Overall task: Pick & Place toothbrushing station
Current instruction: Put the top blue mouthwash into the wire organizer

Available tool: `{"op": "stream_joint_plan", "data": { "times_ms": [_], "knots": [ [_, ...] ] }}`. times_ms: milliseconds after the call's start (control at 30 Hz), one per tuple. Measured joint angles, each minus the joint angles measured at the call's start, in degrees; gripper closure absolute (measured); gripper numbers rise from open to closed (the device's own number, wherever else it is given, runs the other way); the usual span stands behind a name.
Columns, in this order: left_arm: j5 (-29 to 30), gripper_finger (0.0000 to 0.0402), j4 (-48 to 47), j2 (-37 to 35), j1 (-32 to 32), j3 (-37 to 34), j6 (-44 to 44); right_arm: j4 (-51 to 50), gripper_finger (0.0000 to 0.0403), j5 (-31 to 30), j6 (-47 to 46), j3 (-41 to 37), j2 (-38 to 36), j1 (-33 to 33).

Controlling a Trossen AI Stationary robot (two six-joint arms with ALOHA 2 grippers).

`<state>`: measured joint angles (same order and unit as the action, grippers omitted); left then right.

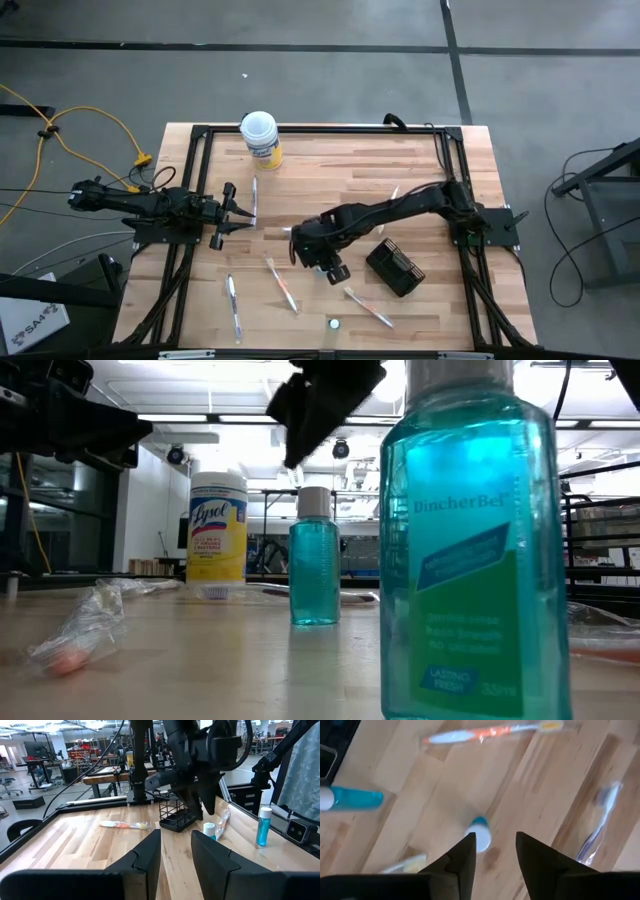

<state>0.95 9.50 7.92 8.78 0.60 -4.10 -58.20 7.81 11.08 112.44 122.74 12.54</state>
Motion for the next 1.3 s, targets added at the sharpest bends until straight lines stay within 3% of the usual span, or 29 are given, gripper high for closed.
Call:
{"op": "stream_joint_plan", "data": {
  "times_ms": [433,767,1300],
  "knots": [
    [0.0,0.0299,0.26,0.0,0.02,0.0,0.0,0.42,0.027,-0.43,0.28,0.09,0.65,0.88],
    [0.0,0.0299,0.26,0.0,0.0,0.0,0.0,1.12,0.0225,-0.21,0.87,0.09,0.63,0.88],
    [-0.01,0.0299,0.46,0.02,0.01,0.0,0.0,0.58,0.0236,0.02,-0.54,0.11,3.08,0.97]
  ]
}}
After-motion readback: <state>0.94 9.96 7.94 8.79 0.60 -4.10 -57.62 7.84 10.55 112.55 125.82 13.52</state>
